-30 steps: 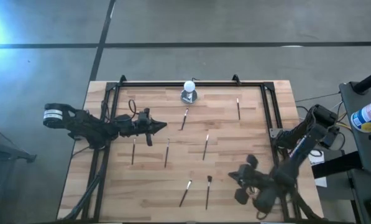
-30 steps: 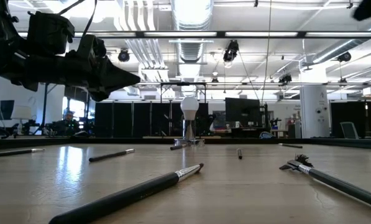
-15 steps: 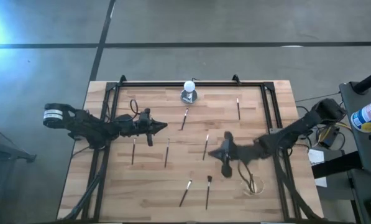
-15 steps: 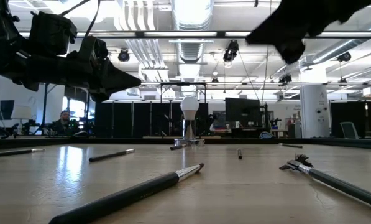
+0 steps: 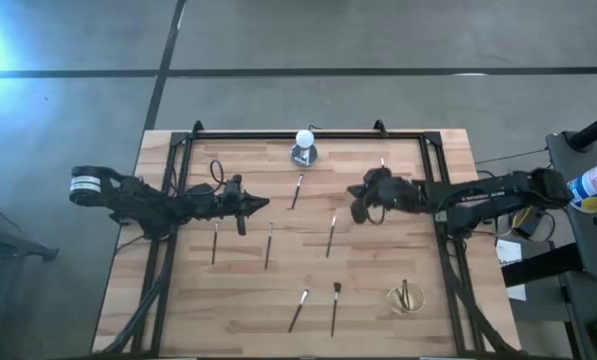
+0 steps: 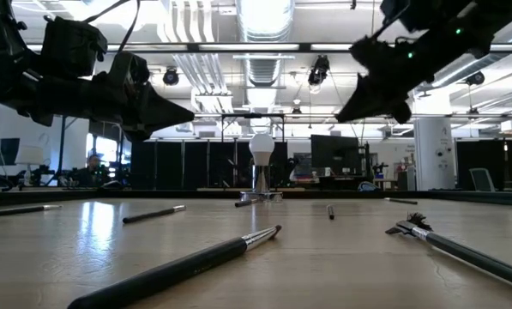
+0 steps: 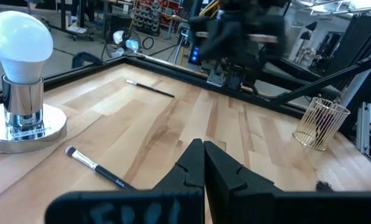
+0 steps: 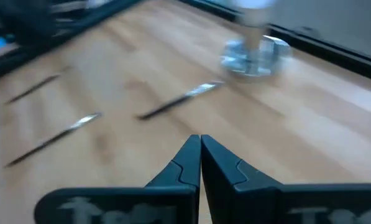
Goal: Pick & Place Makeup Supplies
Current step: Put the silver makeup brush into the gold makeup holder
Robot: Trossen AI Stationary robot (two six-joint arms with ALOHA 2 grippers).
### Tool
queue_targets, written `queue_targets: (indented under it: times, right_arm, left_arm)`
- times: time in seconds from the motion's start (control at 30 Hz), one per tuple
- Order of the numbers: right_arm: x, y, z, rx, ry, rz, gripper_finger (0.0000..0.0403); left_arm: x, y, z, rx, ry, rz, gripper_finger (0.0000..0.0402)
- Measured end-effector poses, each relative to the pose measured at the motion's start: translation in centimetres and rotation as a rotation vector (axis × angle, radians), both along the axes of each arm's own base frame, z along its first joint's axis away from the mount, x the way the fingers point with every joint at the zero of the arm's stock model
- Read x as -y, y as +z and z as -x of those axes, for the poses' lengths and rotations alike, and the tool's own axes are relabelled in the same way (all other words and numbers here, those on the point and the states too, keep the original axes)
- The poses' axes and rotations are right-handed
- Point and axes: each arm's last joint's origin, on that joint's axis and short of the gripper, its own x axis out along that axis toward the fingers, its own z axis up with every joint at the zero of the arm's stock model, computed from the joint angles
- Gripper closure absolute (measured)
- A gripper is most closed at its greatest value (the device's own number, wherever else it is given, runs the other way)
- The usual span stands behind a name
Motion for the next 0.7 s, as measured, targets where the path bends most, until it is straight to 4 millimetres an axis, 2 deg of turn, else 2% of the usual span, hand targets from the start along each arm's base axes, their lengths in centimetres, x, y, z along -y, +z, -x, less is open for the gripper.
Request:
queue_targets:
  times: [0.17, 0.3, 0.53, 0.7]
  right_arm:
    - [2.7, -0.7, 1.4, -0.082, -0.166, -0.052, 0.0390]
    - [4.2, -1.5, 2.4, -0.164, -0.277, -0.105, 0.0366]
    - [6.0, -2.7, 4.6, -0.258, -0.525, -0.227, 0.0314]
    - [6.8, -3.7, 5.9, -0.279, -0.633, -0.276, 0.0306]
  left_arm:
    - [0.0, -0.1, 0.0, -0.007, 0.000, 0.002, 0.0402]
    - [0.0, 0.0, -0.1, -0.004, 0.000, 0.003, 0.0402]
    - [0.0, 0.0, -0.2, -0.011, 0.000, 0.004, 0.0402]
    - [0.0, 0.0, -0.2, -0.014, 0.000, 0.005, 0.0402]
